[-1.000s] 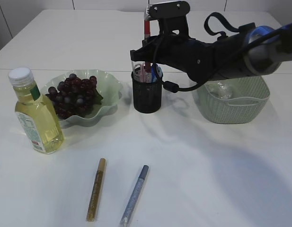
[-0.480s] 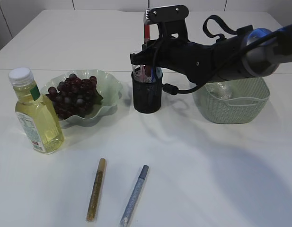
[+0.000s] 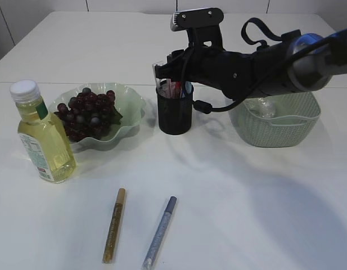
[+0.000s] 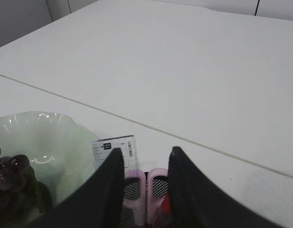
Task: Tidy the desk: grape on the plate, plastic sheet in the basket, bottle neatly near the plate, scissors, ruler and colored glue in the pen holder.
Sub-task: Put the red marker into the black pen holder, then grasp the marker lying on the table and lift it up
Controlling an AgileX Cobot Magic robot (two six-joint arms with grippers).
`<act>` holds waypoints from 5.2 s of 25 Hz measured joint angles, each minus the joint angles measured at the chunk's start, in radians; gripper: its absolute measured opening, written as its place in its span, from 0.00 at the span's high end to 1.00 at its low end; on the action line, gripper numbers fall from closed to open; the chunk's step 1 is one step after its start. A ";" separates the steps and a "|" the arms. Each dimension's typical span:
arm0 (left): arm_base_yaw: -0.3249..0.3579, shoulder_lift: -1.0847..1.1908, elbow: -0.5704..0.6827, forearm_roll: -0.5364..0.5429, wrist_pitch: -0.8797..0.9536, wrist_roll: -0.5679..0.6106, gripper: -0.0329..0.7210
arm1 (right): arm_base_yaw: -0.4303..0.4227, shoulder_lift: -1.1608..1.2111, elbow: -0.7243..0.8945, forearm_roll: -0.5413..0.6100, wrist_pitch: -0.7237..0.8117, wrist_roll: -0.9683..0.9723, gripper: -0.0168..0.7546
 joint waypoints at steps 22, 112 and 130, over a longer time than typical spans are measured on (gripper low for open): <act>0.000 0.000 0.000 -0.004 -0.013 -0.002 0.55 | 0.000 -0.140 -0.218 0.028 0.714 0.000 0.61; 0.000 0.000 0.000 -0.076 0.058 -0.006 0.55 | 0.229 -0.104 0.106 0.033 1.144 0.923 0.53; 0.000 0.000 0.000 -0.076 0.060 -0.006 0.55 | 0.245 0.003 0.041 0.034 1.172 0.960 0.53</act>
